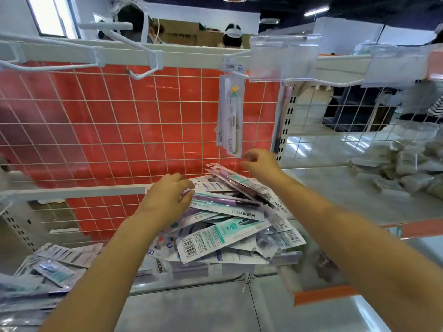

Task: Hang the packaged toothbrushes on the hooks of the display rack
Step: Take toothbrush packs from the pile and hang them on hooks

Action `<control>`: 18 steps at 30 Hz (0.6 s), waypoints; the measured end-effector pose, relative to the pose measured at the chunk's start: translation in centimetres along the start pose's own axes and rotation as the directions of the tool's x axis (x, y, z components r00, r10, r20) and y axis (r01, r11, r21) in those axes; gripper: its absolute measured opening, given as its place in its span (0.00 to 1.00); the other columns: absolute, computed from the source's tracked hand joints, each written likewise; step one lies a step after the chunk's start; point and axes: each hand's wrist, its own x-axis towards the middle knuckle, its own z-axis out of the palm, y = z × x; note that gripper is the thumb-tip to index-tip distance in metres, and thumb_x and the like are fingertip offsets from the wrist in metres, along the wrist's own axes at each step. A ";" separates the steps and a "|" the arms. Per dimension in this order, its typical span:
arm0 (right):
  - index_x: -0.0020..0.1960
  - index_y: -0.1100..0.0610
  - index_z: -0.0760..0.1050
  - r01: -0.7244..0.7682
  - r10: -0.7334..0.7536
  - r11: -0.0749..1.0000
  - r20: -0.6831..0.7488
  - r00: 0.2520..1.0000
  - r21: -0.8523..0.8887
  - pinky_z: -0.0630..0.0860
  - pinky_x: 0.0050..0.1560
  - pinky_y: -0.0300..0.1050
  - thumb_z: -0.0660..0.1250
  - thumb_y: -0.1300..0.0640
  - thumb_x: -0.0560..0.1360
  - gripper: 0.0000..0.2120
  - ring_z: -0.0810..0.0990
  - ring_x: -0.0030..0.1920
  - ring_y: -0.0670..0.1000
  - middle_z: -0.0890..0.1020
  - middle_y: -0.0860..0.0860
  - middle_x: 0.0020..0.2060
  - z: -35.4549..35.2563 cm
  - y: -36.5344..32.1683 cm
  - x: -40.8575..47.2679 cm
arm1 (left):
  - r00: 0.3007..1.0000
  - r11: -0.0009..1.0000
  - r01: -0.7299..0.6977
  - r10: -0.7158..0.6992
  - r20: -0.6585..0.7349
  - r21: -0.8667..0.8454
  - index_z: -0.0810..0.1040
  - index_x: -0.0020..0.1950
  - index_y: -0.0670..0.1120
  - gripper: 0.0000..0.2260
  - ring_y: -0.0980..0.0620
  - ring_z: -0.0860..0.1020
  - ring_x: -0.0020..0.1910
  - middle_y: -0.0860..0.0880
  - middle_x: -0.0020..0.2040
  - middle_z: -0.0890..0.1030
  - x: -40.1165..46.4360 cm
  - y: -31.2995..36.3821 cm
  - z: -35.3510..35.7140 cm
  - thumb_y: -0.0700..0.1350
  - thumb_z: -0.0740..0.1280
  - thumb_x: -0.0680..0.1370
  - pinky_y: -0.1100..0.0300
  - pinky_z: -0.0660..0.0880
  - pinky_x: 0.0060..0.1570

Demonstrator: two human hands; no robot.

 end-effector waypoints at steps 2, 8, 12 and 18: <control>0.61 0.56 0.76 0.020 -0.007 0.989 0.090 0.996 -0.146 0.70 0.52 0.42 0.65 0.55 0.76 0.14 0.73 0.50 0.47 0.78 0.51 0.58 0.0 1.4 -0.4 | 1.000 1.000 -0.011 0.011 0.011 -0.006 0.78 0.61 0.44 0.13 0.46 0.71 0.57 0.45 0.54 0.77 0.0 0.3 0.0 0.45 0.61 0.80 0.52 0.70 0.54; 0.75 0.50 0.56 0.000 0.165 0.855 0.272 0.948 -0.518 0.58 0.71 0.61 0.60 0.31 0.71 0.39 0.61 0.72 0.57 0.61 0.56 0.73 1.1 3.5 -0.4 | 0.999 0.999 -0.032 0.033 0.028 -0.016 0.77 0.60 0.44 0.12 0.47 0.71 0.56 0.46 0.54 0.77 0.5 0.5 0.0 0.45 0.61 0.80 0.52 0.70 0.55; 0.77 0.52 0.47 -0.016 0.268 0.831 0.374 0.888 -0.556 0.50 0.72 0.56 0.56 0.28 0.70 0.45 0.55 0.75 0.57 0.54 0.54 0.76 1.3 4.0 -0.5 | 0.999 0.998 -0.043 0.044 0.029 -0.048 0.78 0.60 0.43 0.12 0.47 0.72 0.57 0.46 0.55 0.77 0.5 0.5 0.5 0.44 0.62 0.79 0.54 0.69 0.56; 0.70 0.56 0.65 -0.009 0.227 0.893 0.431 0.873 -0.451 0.69 0.61 0.47 0.60 0.33 0.73 0.35 0.71 0.65 0.56 0.71 0.55 0.68 1.1 3.7 -0.3 | 0.999 0.998 -0.037 0.038 0.027 -0.053 0.78 0.59 0.44 0.12 0.48 0.71 0.56 0.47 0.54 0.77 0.3 0.2 0.6 0.44 0.61 0.79 0.55 0.68 0.55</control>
